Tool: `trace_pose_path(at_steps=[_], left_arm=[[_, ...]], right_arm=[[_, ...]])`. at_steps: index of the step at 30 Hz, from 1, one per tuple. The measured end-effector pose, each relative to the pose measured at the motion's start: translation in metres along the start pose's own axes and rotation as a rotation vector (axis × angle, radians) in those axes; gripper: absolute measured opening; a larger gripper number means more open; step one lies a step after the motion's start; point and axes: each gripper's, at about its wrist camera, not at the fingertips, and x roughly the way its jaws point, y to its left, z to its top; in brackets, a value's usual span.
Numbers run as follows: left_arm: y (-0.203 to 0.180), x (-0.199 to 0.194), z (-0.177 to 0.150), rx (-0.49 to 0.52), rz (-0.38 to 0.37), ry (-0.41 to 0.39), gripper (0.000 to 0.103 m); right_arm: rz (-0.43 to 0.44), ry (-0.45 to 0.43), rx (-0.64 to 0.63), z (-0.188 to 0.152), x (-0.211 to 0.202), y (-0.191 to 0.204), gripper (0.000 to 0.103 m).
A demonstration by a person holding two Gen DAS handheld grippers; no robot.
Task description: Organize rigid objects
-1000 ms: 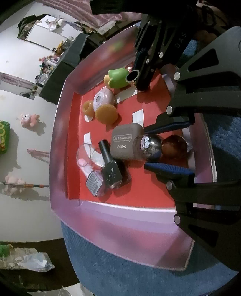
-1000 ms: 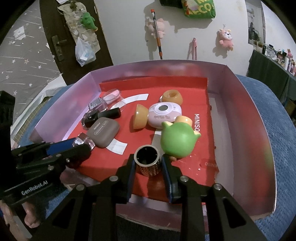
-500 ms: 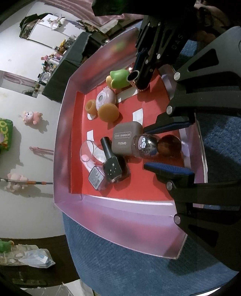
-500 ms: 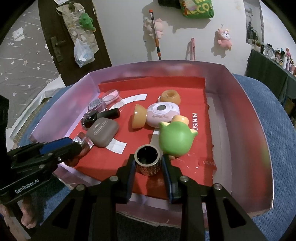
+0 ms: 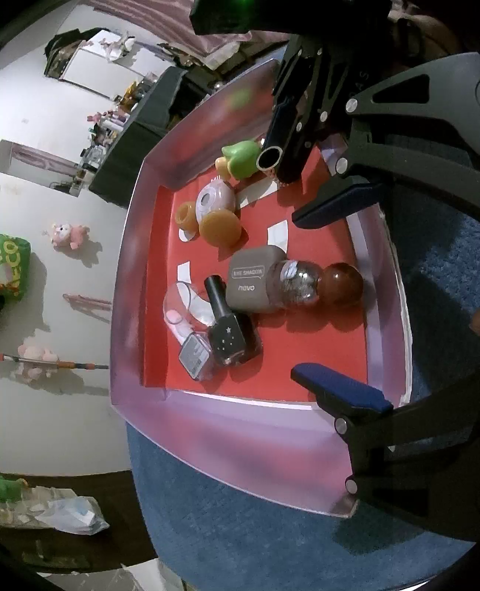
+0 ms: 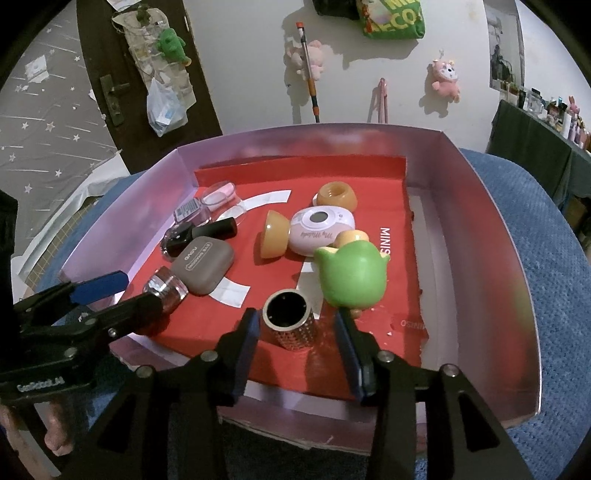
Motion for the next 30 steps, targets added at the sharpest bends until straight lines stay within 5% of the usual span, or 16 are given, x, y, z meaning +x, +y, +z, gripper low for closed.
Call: trace_pose_path(at_steps=[8, 11, 19, 30], left_arm=[[-0.003, -0.009, 0.001, 0.017, 0.037, -0.033, 0.081], [-0.004, -0.016, -0.001, 0.016, 0.043, -0.051, 0.091], [-0.005, -0.031, -0.008, 0.027, 0.075, -0.094, 0.097], [-0.002, -0.037, -0.020, 0.012, 0.145, -0.152, 0.103]], right_arm=[[0.005, -0.043, 0.003, 0.000, -0.016, -0.003, 0.057], [0.005, -0.068, -0.003, 0.000, -0.024, 0.000, 0.065], [-0.003, -0.150, 0.007, -0.004, -0.049, 0.004, 0.092], [-0.082, -0.246, 0.023, -0.022, -0.070, 0.008, 0.101]])
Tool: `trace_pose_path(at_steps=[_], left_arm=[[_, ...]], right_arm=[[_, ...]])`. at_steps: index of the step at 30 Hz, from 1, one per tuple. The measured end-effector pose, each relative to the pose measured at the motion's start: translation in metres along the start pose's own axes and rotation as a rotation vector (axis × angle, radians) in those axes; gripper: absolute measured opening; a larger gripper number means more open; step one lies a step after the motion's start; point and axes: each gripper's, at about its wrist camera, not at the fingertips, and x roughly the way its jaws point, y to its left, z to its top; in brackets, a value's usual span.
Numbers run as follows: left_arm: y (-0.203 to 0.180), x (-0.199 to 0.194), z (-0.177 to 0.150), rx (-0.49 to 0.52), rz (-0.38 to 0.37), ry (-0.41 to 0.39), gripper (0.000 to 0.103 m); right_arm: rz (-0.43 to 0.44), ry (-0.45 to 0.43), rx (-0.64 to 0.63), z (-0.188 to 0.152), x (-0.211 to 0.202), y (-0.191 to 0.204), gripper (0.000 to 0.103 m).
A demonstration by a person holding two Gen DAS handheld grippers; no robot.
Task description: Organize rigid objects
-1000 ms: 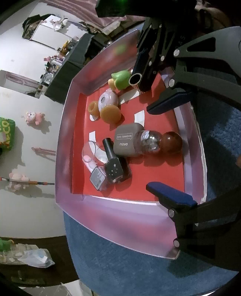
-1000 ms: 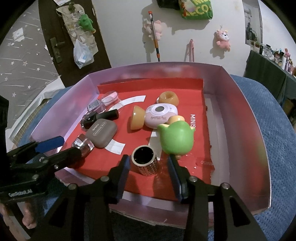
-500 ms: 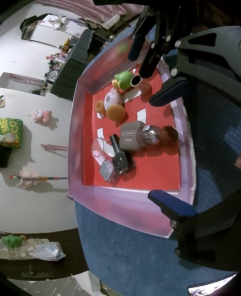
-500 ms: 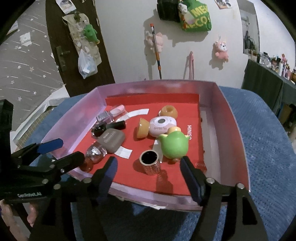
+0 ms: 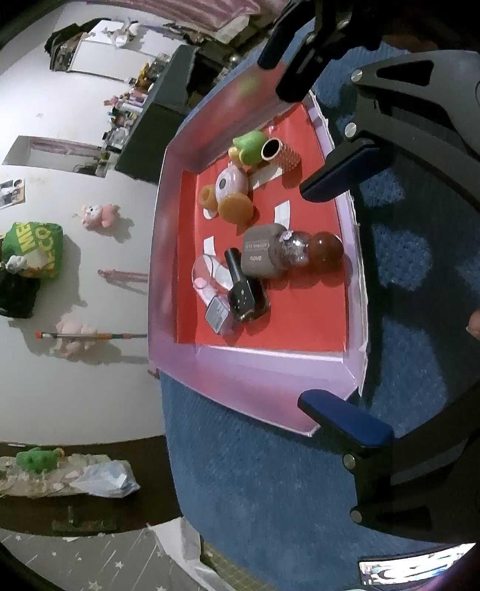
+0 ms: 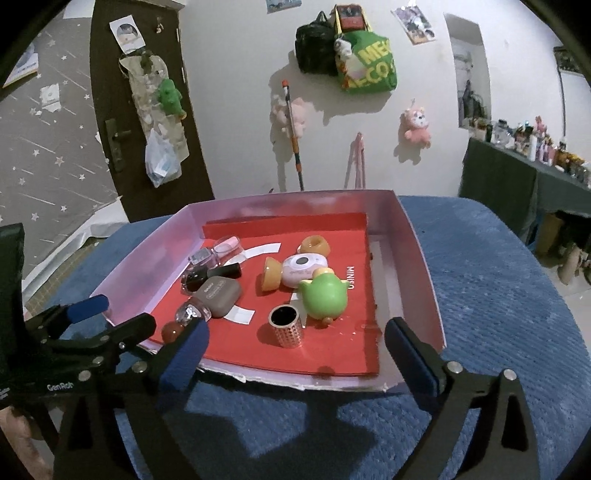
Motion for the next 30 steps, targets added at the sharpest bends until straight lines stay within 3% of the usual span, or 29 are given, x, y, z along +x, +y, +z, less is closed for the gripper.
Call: trace_pose_path(at_steps=[10, 22, 30], left_arm=[[-0.002, 0.003, -0.013, 0.026, 0.042, -0.004, 0.103], [0.002, 0.003, -0.014, 0.022, 0.025, 0.002, 0.103], [0.012, 0.006, -0.015, -0.039, -0.015, 0.017, 0.103]], right_arm=[[-0.070, -0.011, 0.021, -0.021, 0.009, 0.001, 0.103], [-0.086, 0.000, -0.004, -0.028, 0.011, 0.008, 0.103], [-0.080, -0.002, 0.000, -0.030, 0.009, 0.008, 0.103]])
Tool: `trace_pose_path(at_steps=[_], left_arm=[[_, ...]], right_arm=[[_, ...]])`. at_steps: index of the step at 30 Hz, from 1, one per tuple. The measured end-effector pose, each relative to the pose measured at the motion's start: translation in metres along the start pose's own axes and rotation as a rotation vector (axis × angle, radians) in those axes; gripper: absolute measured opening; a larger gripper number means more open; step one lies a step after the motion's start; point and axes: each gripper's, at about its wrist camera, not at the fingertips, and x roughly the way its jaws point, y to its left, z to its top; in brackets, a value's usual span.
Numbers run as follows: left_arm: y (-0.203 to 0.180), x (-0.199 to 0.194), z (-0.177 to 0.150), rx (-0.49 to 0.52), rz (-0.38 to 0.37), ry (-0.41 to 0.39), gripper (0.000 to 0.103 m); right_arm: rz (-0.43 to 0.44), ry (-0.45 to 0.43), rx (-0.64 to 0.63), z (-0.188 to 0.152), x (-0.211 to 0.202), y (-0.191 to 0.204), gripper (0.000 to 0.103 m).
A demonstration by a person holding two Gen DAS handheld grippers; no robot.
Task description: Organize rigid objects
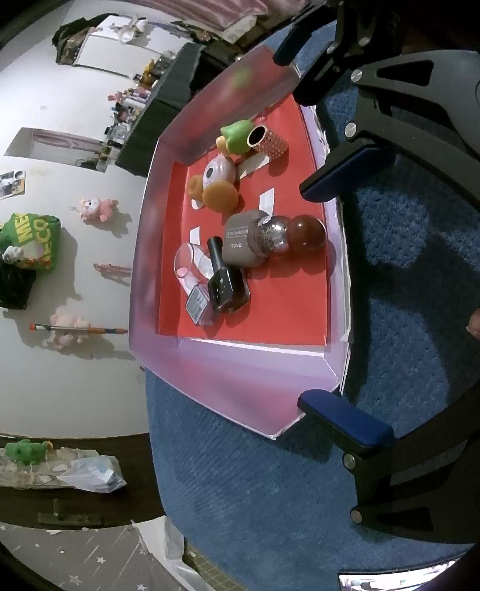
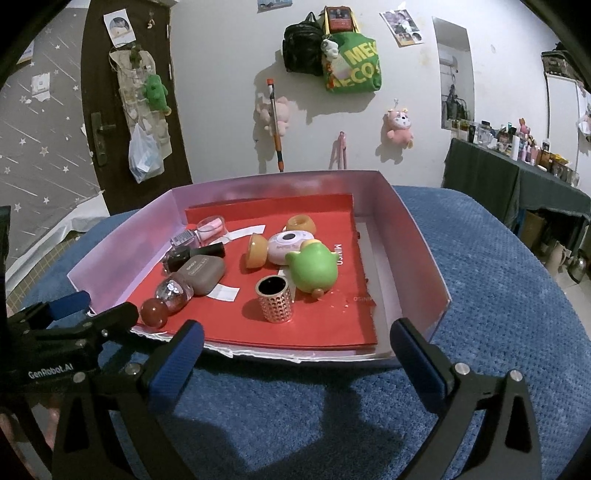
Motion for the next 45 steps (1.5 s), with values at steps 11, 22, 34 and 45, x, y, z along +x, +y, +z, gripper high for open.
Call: trace_pose_path(at_steps=[11, 22, 34, 45], left_arm=[[0.0000, 0.0049, -0.0010, -0.005, -0.009, 0.027, 0.103], [0.0011, 0.0066, -0.0013, -0.011, -0.016, 0.032, 0.103], [0.0004, 0.0068, -0.0024, -0.012, -0.018, 0.033, 0.103], [0.0009, 0.0089, -0.0050, -0.017, -0.025, 0.041, 0.103]], right_arm=[[0.005, -0.001, 0.003, 0.0006, -0.0009, 0.0001, 0.103], [0.006, -0.002, 0.004, 0.0000, -0.0011, 0.0006, 0.103], [0.021, -0.005, 0.014, 0.0008, -0.0024, -0.0026, 0.103], [0.028, -0.006, 0.019, 0.0013, -0.0024, -0.0040, 0.103]])
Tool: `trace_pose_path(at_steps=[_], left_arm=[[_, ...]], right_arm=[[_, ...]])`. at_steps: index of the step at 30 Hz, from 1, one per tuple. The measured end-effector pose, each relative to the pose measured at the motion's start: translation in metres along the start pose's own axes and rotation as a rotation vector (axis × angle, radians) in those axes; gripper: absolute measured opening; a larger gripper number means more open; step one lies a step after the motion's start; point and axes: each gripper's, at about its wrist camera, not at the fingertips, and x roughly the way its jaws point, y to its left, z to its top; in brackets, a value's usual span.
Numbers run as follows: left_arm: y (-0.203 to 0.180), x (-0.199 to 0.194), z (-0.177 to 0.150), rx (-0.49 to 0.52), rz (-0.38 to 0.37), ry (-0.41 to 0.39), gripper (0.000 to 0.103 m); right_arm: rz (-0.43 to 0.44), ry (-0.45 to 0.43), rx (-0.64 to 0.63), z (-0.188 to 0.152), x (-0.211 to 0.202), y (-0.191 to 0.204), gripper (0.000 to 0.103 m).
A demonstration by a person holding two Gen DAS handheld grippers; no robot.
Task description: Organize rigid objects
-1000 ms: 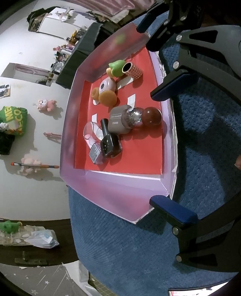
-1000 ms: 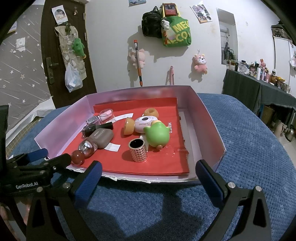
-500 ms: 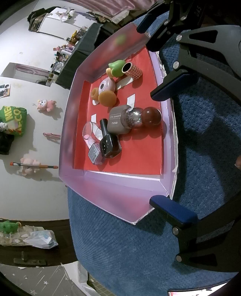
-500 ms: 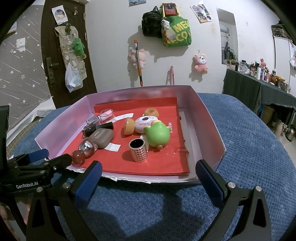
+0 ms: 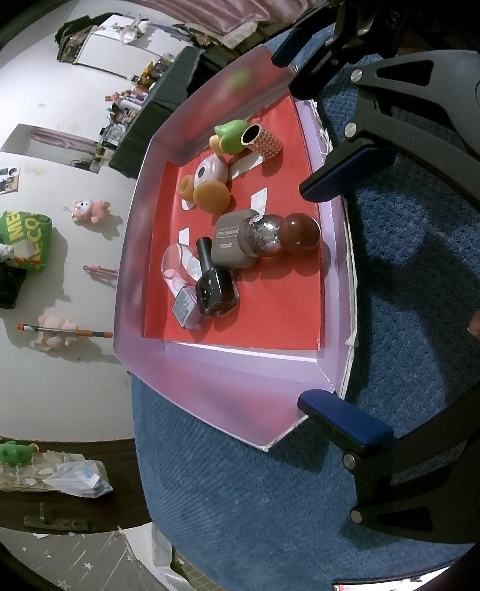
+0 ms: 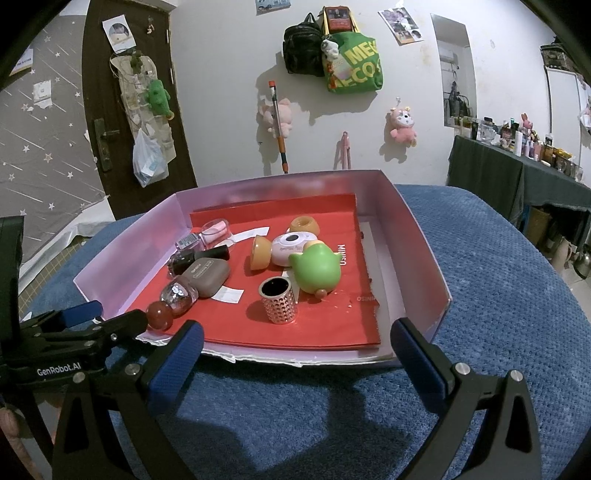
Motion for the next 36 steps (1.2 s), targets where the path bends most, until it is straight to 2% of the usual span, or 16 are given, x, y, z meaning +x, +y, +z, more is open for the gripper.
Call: trace_pose_path(at_steps=[19, 25, 28, 32, 36], left_arm=[[0.001, 0.003, 0.002, -0.002, -0.003, 0.021, 0.103], [-0.002, 0.000, 0.001, 0.016, 0.011, 0.006, 0.103], [-0.009, -0.012, -0.003, 0.041, 0.026, -0.028, 0.103], [-0.010, -0.021, -0.009, 0.051, -0.008, 0.008, 0.103], [-0.007, -0.032, -0.021, 0.045, -0.002, 0.024, 0.103]], right_arm=[[0.013, -0.005, 0.008, 0.001, 0.000, -0.001, 0.103], [0.001, -0.003, -0.002, 0.001, -0.001, 0.001, 0.103], [0.009, -0.018, 0.001, 0.001, -0.009, 0.004, 0.103], [0.053, -0.024, 0.040, -0.001, -0.023, 0.002, 0.103], [0.034, -0.029, 0.025, -0.005, -0.038, 0.002, 0.103]])
